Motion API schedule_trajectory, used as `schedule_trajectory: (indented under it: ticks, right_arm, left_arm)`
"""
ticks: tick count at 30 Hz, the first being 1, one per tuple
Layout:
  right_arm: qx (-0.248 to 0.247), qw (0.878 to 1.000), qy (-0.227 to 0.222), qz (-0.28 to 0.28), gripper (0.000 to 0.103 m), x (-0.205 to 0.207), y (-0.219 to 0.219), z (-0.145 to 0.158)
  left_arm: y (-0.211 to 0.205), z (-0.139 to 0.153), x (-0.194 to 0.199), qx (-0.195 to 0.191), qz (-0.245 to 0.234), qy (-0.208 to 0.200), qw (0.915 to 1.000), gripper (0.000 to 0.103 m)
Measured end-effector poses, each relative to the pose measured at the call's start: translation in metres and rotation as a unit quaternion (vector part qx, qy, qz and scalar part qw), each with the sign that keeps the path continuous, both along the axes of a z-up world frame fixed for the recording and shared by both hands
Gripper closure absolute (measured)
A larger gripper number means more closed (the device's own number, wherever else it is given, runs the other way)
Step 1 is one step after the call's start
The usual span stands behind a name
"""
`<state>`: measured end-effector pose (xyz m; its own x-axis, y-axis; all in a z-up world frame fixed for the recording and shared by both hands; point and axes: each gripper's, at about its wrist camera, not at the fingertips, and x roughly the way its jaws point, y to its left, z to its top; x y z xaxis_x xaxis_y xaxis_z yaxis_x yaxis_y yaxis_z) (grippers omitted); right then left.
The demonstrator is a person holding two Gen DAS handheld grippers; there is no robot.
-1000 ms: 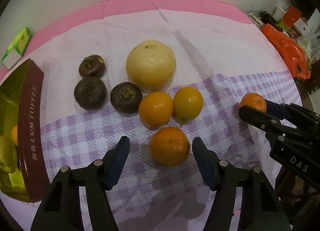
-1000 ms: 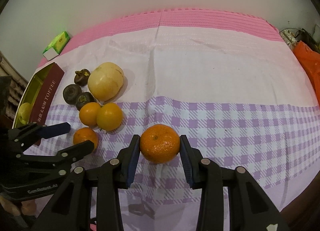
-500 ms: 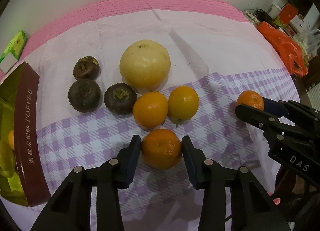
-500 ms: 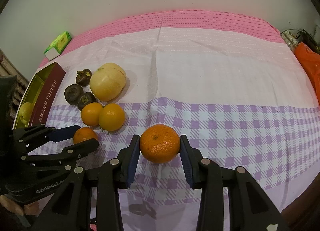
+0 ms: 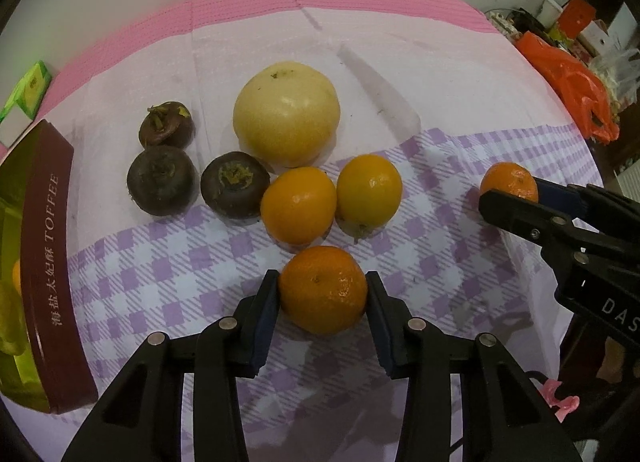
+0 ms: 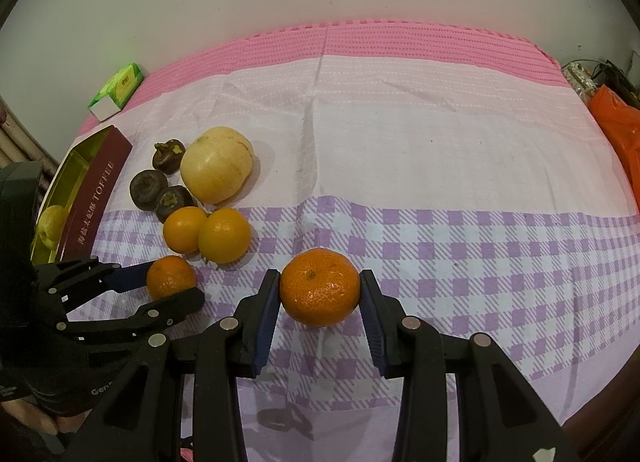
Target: Organize fruits
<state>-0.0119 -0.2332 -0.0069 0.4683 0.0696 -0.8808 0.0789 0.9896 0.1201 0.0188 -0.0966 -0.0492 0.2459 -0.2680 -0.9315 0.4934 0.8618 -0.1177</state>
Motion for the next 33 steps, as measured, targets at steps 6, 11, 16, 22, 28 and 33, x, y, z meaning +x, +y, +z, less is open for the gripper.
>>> schedule_trajectory:
  ticks: [6, 11, 16, 22, 28, 33]
  right_arm:
    - [0.0, 1.0, -0.001, 0.001, 0.066, 0.0, 0.0, 0.0]
    - [-0.001, 1.0, -0.002, 0.002, 0.066, 0.0, 0.0, 0.001]
    - [-0.003, 1.0, -0.004, 0.002, 0.066, 0.0, 0.001, 0.001]
    - [-0.005, 1.0, -0.005, 0.003, 0.066, 0.0, 0.001, 0.001]
    - [-0.008, 1.0, -0.009, 0.005, 0.066, 0.0, 0.003, 0.001]
    - [-0.011, 1.0, -0.012, 0.004, 0.066, -0.001, 0.004, 0.0]
  left_arm:
    - [0.0, 0.004, -0.002, 0.001, -0.002, -0.012, 0.9999, 0.061]
    - [0.004, 0.013, -0.003, -0.003, 0.001, -0.023, 0.9997, 0.061]
    - [0.024, 0.026, 0.0, -0.009, 0.018, -0.036, 0.9992, 0.061]
    - [0.046, 0.045, 0.007, 0.006, 0.044, -0.071, 0.9964, 0.061]
    - [0.073, 0.056, 0.013, 0.018, 0.071, -0.087, 0.9936, 0.061]
    - [0.094, 0.06, 0.014, 0.028, 0.087, -0.095, 0.9913, 0.061]
